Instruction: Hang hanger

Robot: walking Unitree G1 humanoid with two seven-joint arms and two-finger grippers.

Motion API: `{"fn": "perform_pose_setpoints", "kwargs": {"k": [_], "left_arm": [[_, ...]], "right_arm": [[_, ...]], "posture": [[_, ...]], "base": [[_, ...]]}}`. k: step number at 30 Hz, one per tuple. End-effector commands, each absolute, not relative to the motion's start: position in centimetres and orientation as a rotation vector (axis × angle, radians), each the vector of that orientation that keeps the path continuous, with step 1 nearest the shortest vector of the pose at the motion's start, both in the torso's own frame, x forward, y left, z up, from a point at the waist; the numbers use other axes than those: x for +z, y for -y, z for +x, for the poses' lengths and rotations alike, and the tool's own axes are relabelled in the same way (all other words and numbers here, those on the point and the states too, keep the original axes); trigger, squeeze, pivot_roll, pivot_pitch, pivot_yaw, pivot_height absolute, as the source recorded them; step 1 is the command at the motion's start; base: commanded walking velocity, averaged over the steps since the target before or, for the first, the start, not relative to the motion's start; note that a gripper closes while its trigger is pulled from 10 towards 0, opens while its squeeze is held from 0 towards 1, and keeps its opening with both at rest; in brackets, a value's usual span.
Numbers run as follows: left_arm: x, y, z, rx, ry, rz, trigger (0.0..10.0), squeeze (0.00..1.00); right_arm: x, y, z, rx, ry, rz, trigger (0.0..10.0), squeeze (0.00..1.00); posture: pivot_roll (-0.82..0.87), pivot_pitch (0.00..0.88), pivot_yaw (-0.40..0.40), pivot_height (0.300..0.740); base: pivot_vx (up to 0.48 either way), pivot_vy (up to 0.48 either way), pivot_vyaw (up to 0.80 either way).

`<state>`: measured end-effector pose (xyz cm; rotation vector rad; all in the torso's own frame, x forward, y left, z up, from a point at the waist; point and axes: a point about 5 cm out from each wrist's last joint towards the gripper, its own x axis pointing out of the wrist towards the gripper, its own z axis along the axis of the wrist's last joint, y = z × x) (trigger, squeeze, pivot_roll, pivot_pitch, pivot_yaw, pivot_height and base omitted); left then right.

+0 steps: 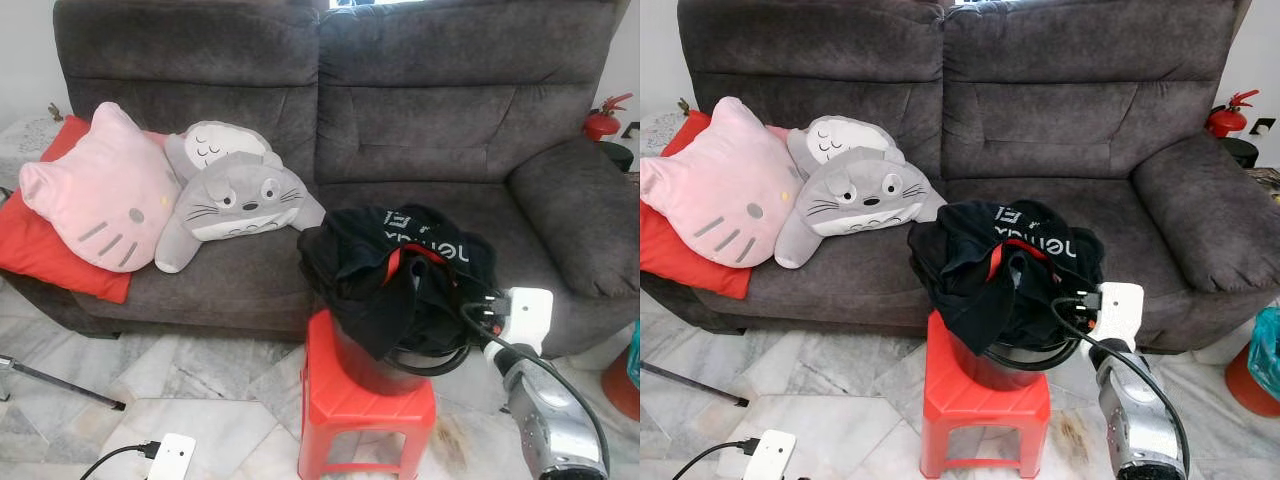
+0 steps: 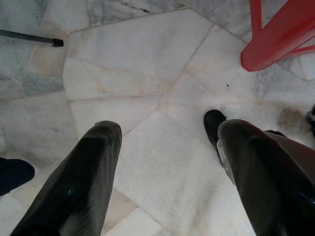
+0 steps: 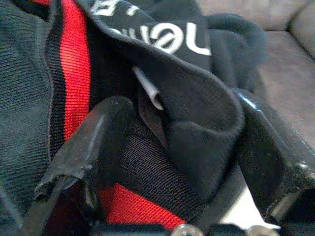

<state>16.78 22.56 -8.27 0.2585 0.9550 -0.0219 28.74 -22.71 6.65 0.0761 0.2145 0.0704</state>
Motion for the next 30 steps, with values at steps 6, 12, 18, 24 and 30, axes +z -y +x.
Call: {"fn": "perform_pose_setpoints", "kwargs": {"k": [6,12,18,24,30], "left_arm": [[-8.2,-22.5,17.0,-0.029,-0.967,0.285,10.0,0.0],[-8.2,-22.6,17.0,-0.029,-0.967,0.286,10.0,0.0],[-8.3,-22.7,16.8,-0.028,-0.971,0.286,10.0,0.0],[-8.4,-22.7,16.6,-0.03,-0.976,0.285,10.0,0.0],[-8.5,-22.5,16.4,-0.035,-0.984,0.287,10.0,0.0]], "right_arm": [[7.4,21.9,29.3,0.15,-0.208,0.061,10.0,0.0],[6.9,22.6,29.5,0.077,-0.242,0.05,10.0,0.0],[6.3,23.0,29.3,0.035,-0.258,0.06,10.0,0.0],[5.9,22.9,29.2,0.024,-0.274,0.079,10.0,0.0],[5.6,22.5,29.4,0.039,-0.294,0.078,0.0,0.0]], "posture": [[-0.17,0.0,0.036,0.74],[-0.17,0.0,0.037,0.74],[-0.17,0.0,0.038,0.74],[-0.17,0.0,0.038,0.74],[-0.17,0.0,0.037,0.74]], "base": [[0.0,0.0,0.0],[0.0,0.0,0.0],[0.0,0.0,0.0],[0.0,0.0,0.0],[0.0,0.0,0.0]]}}
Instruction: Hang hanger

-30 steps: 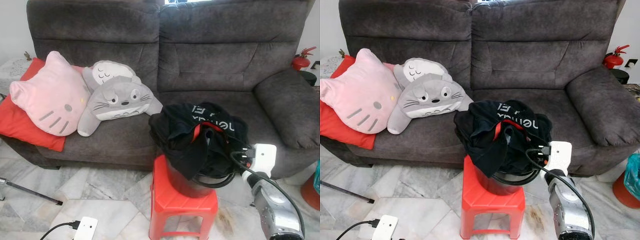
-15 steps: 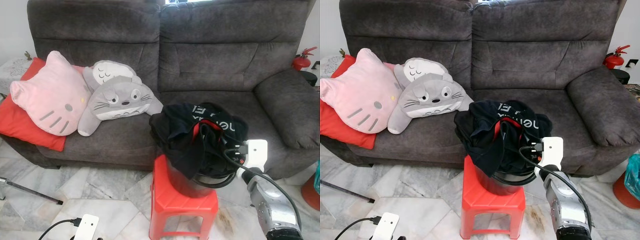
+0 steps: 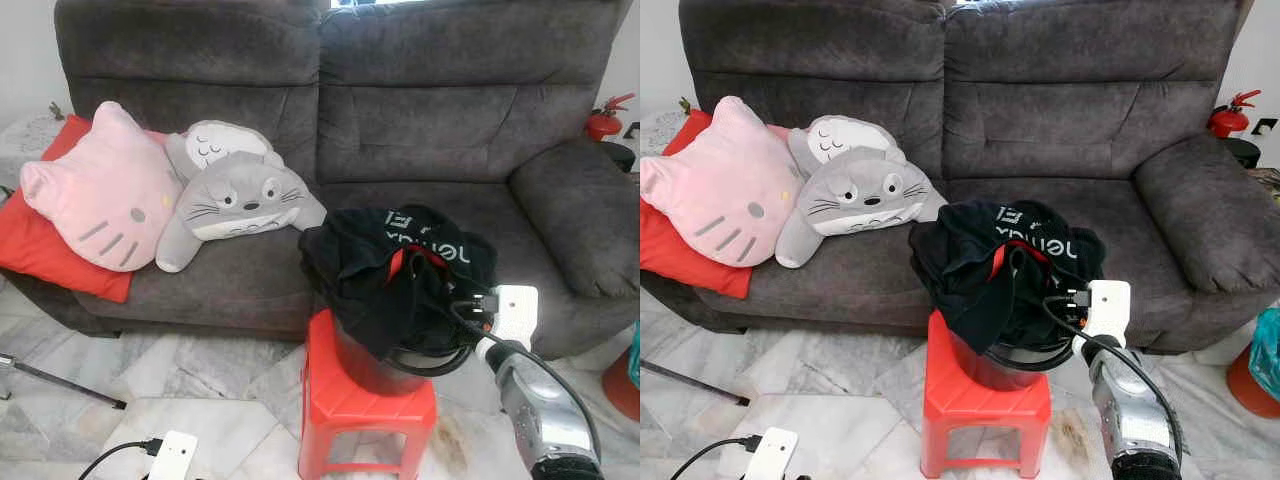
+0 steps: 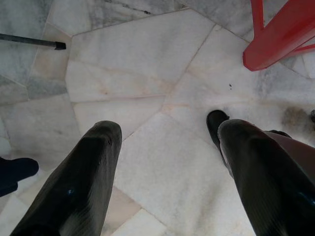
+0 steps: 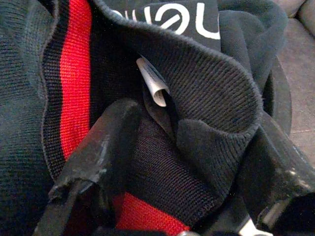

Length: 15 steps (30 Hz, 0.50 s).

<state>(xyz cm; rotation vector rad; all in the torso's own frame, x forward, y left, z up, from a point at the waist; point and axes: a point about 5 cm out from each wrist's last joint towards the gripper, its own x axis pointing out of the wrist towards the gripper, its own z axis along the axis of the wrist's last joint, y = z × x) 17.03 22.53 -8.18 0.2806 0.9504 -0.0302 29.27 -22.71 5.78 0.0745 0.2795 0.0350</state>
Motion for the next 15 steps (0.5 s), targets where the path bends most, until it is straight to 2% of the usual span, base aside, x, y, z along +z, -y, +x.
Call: {"fn": "perform_pose_setpoints", "kwargs": {"k": [1,15], "left_arm": [[-8.5,-22.52,16.43,-0.036,-0.985,0.287,10.0,0.0],[-8.61,-22.18,16.36,-0.044,-0.99,0.283,10.0,0.0]], "right_arm": [[5.57,22.51,29.42,0.04,-0.297,0.079,0.0,0.0],[5.39,22.32,29.53,0.043,-0.301,0.08,0.0,0.0]], "posture": [[-0.17,0.0,0.037,0.74],[-0.17,0.0,0.036,0.74]], "base": [[0.0,0.0,0.0],[0.0,0.0,0.0]]}}
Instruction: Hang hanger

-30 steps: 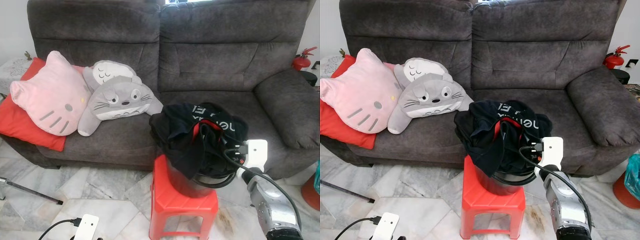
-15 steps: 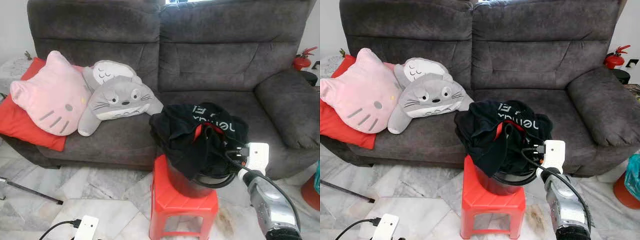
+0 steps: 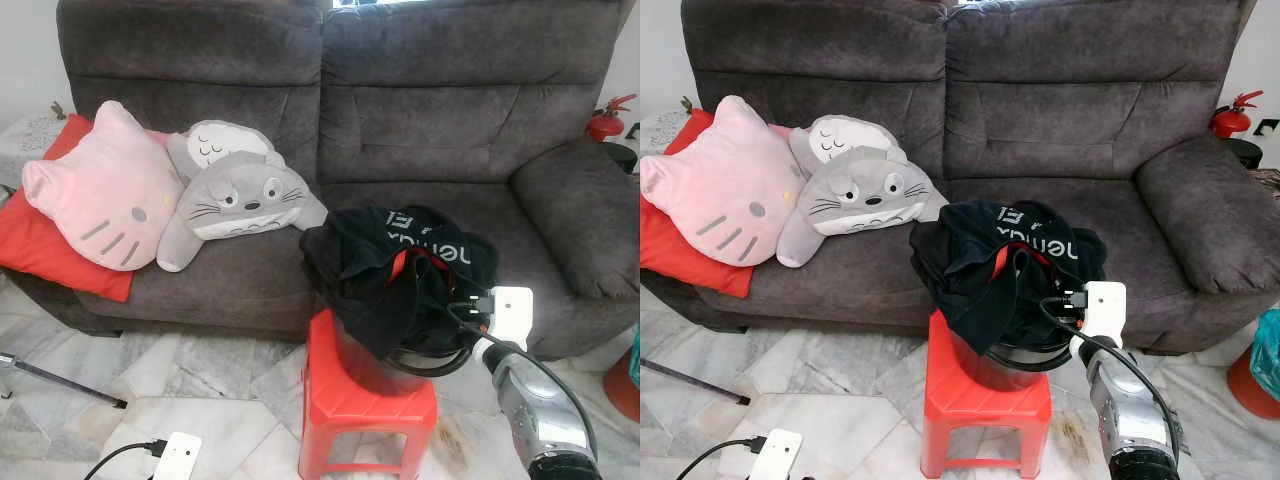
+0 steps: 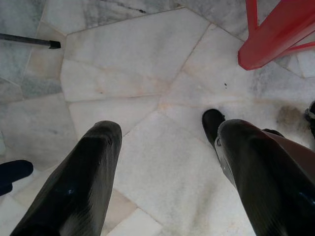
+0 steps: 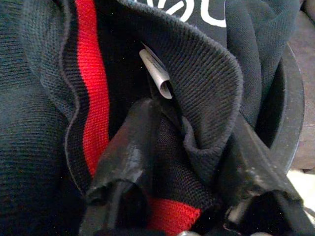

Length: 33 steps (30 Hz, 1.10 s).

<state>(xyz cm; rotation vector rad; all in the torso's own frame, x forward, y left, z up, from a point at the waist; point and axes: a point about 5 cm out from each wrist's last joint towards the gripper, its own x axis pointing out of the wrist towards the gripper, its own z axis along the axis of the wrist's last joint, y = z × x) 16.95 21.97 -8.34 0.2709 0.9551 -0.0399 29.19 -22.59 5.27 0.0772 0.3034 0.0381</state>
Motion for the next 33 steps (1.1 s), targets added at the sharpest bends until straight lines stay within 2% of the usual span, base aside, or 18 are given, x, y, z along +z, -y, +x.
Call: {"fn": "perform_pose_setpoints", "kwargs": {"k": [1,19,31,32,33], "left_arm": [[-8.6,-22.2,16.4,-0.043,-0.989,0.283,10.0,0.0],[-8.6,-22.4,16.2,-0.041,-0.993,0.275,10.0,0.0],[-8.7,-21.7,16.4,-0.052,-0.979,0.27,10.0,0.0],[-8.6,-21.7,16.5,-0.052,-0.977,0.271,10.0,0.0],[-8.6,-21.8,16.6,-0.054,-0.976,0.271,10.0,0.0]], "right_arm": [[5.4,22.3,29.6,0.042,-0.304,0.078,0.0,0.0],[5.4,22.0,29.8,0.045,-0.298,0.072,0.0,0.0],[8.1,24.5,31.0,-0.169,-0.173,0.016,0.0,0.0],[9.1,24.5,31.3,-0.179,-0.125,-0.036,0.9,0.0],[10.8,24.2,31.9,-0.183,-0.042,-0.072,10.0,0.0]], "posture": [[-0.17,0.0,0.036,0.74],[-0.16,0.0,0.032,0.74],[-0.17,0.0,0.034,0.74],[-0.17,0.0,0.034,0.74],[-0.16,0.0,0.034,0.74]], "base": [[0.0,0.0,0.0],[0.0,0.0,0.0],[0.0,0.0,0.0],[0.0,0.0,0.0],[0.0,0.0,0.0]]}}
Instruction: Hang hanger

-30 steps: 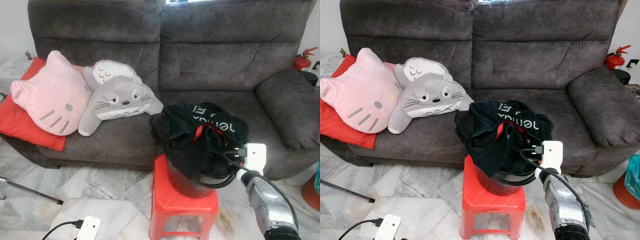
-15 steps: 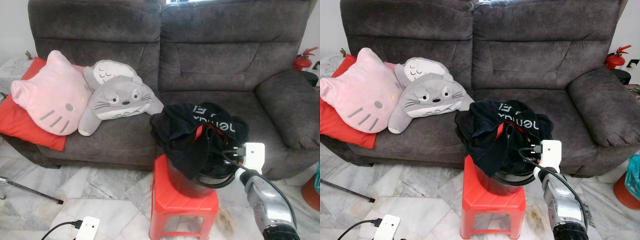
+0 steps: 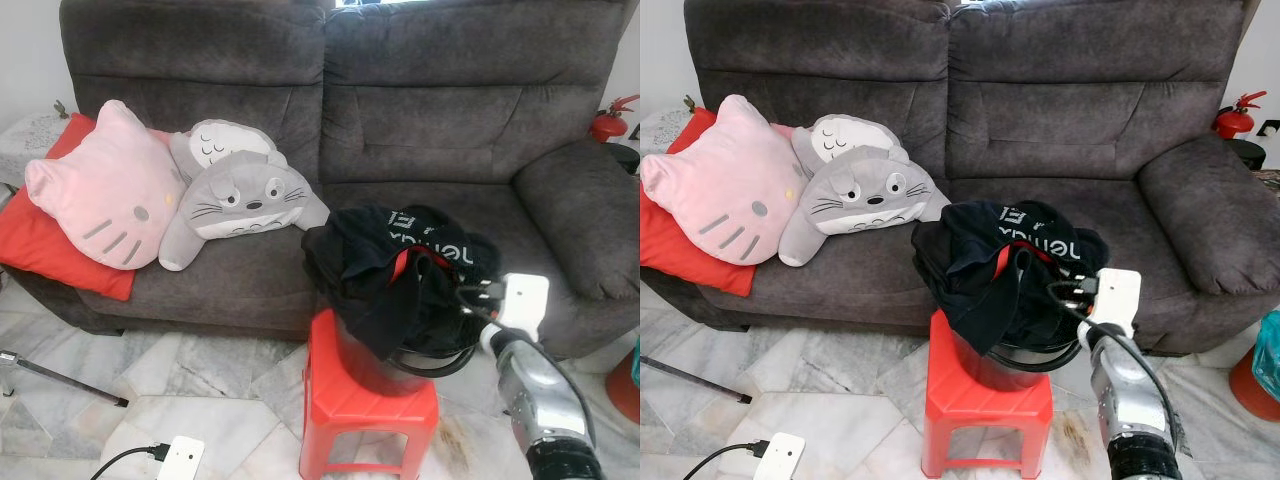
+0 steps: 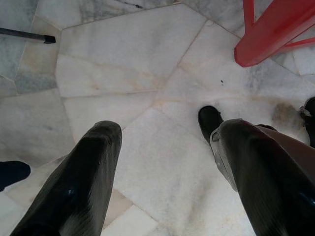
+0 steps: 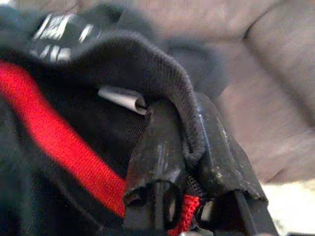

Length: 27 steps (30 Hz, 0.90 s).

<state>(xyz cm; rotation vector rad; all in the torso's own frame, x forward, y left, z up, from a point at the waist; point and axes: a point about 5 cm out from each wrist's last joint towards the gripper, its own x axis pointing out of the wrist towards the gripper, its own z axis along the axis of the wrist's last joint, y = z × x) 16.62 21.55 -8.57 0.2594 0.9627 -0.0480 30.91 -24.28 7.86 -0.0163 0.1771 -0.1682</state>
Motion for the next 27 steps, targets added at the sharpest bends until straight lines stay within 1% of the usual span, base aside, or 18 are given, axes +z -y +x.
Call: {"fn": "perform_pose_setpoints", "kwargs": {"k": [1,8,11,16,19,20,21,25,27], "left_arm": [[-8.6,-21.8,16.6,-0.054,-0.976,0.271,10.0,0.0],[-8.5,-21.9,16.6,-0.053,-0.974,0.271,10.0,0.0],[-8.4,-22.5,16.5,-0.047,-0.973,0.274,10.0,0.0],[-8.3,-23.1,16.4,-0.041,-0.972,0.277,10.0,0.0],[-8.3,-23.0,16.4,-0.042,-0.971,0.276,10.0,0.0],[-8.4,-22.8,16.5,-0.043,-0.971,0.274,10.0,0.0],[-8.4,-22.7,16.5,-0.043,-0.971,0.274,10.0,0.0],[-8.4,-22.7,16.5,-0.046,-0.972,0.275,10.0,0.0],[-8.4,-22.6,16.5,-0.048,-0.972,0.273,10.0,0.0]], "right_arm": [[10.8,24.2,31.9,-0.183,-0.042,-0.072,10.0,0.0],[12.4,23.2,32.4,-0.159,0.043,-0.077,10.0,0.0],[14.6,22.3,33.3,-0.139,0.144,-0.076,10.0,0.0],[16.7,22.0,34.2,-0.147,0.214,-0.09,10.0,0.0],[17.8,22.1,34.6,-0.157,0.246,-0.1,10.0,0.0],[19.4,22.3,35.1,-0.17,0.297,-0.097,10.0,0.0],[20.1,22.3,35.3,-0.172,0.318,-0.1,10.0,0.0],[21.7,22.1,35.7,-0.156,0.362,-0.13,10.0,0.0],[22.6,21.6,36.1,-0.115,0.374,-0.148,10.0,0.0]], "posture": [[-0.16,0.0,0.034,0.74],[-0.16,0.0,0.034,0.74],[-0.16,0.0,0.037,0.74],[-0.16,0.0,0.037,0.74],[-0.16,0.0,0.038,0.74],[-0.17,0.0,0.04,0.74],[-0.17,0.0,0.041,0.74],[-0.17,0.0,0.041,0.74],[-0.17,0.0,0.037,0.74]], "base": [[0.0,0.0,0.0],[0.0,0.0,0.0],[0.0,0.0,0.0],[0.0,0.0,0.0],[0.0,0.0,0.0],[0.0,0.0,0.0],[0.0,0.0,0.0],[0.0,0.0,0.0],[0.0,0.0,0.0]]}}
